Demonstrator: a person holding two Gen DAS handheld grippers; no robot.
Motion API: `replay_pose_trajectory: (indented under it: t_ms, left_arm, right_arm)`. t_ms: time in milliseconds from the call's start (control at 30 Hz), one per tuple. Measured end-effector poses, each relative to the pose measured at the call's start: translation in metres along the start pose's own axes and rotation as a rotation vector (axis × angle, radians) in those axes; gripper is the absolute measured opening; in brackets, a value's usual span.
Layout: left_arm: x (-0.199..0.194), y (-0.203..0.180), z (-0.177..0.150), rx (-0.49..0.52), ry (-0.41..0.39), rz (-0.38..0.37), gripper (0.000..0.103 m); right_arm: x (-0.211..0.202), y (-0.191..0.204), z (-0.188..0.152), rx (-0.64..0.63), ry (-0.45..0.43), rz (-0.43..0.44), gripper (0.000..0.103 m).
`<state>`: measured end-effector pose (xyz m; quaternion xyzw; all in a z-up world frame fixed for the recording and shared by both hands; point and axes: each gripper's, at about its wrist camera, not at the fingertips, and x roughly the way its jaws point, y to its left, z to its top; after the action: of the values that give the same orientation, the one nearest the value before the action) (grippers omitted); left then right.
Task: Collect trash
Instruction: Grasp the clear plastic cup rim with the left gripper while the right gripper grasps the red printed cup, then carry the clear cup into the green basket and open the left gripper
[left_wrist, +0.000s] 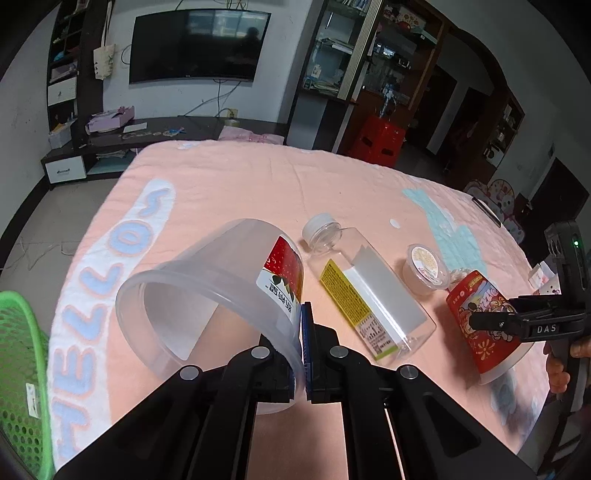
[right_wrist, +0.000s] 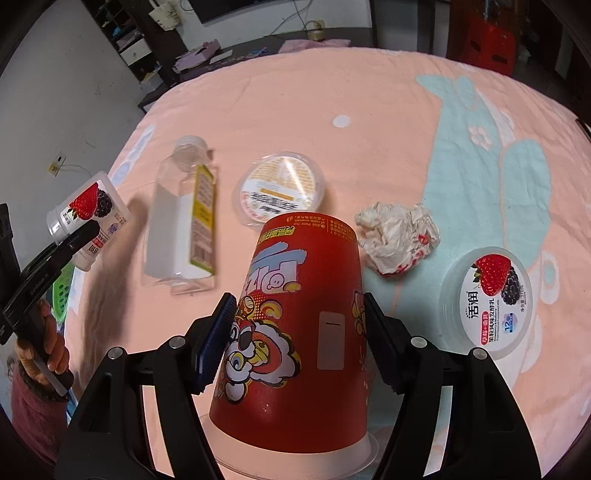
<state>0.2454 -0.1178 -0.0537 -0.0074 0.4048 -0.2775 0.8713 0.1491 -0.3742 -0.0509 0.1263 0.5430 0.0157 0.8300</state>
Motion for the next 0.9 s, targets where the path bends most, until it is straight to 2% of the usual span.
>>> replay_pose_trajectory:
  t_ms: [367,500,700,900]
  left_arm:
    - [-0.08,0.037,-0.018,-0.038,-0.089,0.076,0.004]
    - [-0.106,0.058,-0.027,-0.043,-0.116,0.144,0.004]
    - [-0.133,0.097,-0.038,-0.105,-0.131,0.207,0.004]
    - [-0.142,0.147,-0.052,-0.182,-0.111,0.285,0.004]
  right_arm:
    - [-0.028,0.074,-0.008,-0.137,-0.067,0.068,0.068]
    - [-0.026,0.099,-0.011,-0.174,-0.069,0.095,0.068]
    - [-0.015,0.135,-0.005,-0.219,-0.057,0.129,0.068]
    - [-0.008,0.166,-0.002,-0.261,-0.048,0.154,0.068]
